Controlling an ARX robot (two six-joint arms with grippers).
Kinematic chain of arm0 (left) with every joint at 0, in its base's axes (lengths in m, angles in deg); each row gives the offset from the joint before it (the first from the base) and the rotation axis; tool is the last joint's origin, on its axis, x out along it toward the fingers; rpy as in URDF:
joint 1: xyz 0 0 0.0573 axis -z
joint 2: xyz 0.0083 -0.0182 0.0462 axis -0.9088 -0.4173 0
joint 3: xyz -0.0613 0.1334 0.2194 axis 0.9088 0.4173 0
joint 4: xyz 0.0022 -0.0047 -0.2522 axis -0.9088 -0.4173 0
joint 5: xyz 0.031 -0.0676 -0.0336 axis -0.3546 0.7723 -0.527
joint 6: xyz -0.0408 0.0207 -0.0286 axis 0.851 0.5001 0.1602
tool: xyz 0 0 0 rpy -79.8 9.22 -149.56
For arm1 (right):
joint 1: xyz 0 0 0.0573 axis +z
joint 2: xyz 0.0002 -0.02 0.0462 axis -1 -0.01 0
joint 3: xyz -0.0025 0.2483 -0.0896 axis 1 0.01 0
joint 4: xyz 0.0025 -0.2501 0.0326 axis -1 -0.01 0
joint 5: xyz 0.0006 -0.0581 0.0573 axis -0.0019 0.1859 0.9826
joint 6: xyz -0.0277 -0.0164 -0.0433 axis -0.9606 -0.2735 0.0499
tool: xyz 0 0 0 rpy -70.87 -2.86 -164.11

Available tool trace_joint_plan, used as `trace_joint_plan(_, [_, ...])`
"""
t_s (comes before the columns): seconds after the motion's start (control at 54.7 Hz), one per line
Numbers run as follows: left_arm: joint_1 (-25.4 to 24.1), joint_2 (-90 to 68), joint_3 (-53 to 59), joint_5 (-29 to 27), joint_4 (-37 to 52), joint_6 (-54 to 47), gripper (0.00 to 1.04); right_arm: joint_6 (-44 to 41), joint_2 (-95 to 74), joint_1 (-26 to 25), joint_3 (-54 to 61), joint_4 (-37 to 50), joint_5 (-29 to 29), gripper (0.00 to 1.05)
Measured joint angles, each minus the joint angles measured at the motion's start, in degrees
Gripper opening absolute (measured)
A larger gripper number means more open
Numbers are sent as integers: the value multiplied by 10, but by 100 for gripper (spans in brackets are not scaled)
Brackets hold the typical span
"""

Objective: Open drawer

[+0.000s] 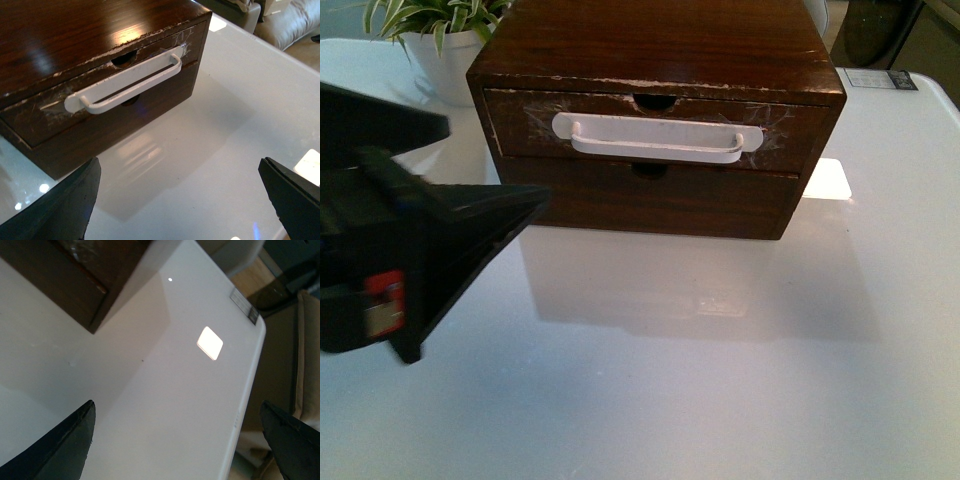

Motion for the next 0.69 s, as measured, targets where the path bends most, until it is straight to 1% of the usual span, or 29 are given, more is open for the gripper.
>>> trace_joint_plan(0.128, [12,-85,-42,0,37,-53,96,-69,-63,41,-33,7,0,96])
trace_joint_plan(0.311, [23,-200,-104,18,51,-183,96,-160,-172,97,-103,19,-3,96])
trace_joint_plan(0.475, [23,-258,-165,29,17,-263,96,-210,-232,137,-155,10,1,96])
trace_joint_plan(0.585, [21,-286,-201,31,-1,-291,96,-238,-264,155,-172,15,1,96])
trace_joint_plan(0.695, [20,-305,-229,34,-17,-309,96,-245,-281,168,-182,15,2,96])
